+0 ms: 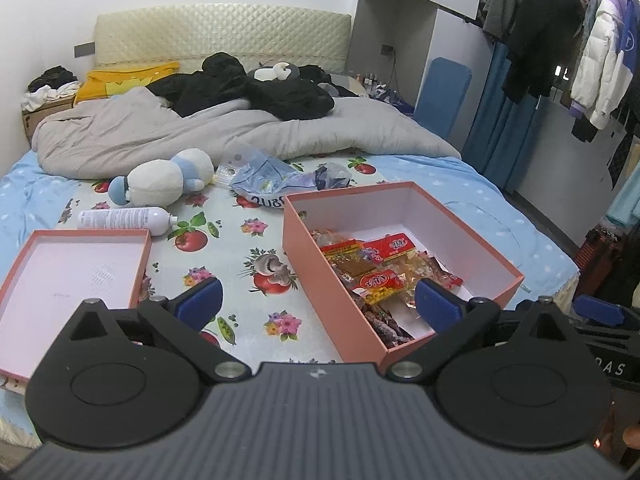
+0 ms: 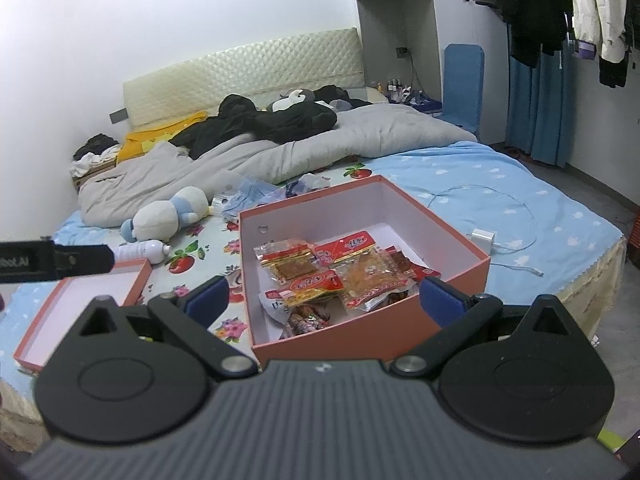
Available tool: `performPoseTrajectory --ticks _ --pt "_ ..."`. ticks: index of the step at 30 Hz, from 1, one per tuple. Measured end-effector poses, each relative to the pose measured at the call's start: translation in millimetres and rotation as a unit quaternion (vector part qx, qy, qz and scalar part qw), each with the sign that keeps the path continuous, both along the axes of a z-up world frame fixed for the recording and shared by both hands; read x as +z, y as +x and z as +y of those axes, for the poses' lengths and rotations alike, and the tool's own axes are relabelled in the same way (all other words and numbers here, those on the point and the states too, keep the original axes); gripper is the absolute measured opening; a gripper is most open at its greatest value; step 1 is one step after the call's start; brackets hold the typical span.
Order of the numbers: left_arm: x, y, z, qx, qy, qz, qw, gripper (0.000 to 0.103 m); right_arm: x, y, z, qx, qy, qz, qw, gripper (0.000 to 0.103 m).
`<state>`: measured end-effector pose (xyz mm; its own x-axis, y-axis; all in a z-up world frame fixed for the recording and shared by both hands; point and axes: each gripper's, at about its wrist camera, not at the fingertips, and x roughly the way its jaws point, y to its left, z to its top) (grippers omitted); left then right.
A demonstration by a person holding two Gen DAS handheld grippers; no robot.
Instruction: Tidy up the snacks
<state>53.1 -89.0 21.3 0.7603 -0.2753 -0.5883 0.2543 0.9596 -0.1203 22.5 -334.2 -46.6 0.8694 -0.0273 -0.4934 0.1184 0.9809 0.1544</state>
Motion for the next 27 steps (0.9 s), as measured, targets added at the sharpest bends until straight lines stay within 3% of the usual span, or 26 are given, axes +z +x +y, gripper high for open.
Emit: performPoseTrajectory --ticks 27 --pt "0.1 4.6 3.2 -0.002 -0.004 0.005 1.0 0.103 2.0 -3.0 1.4 0.003 0.003 -0.002 1.0 0.103"
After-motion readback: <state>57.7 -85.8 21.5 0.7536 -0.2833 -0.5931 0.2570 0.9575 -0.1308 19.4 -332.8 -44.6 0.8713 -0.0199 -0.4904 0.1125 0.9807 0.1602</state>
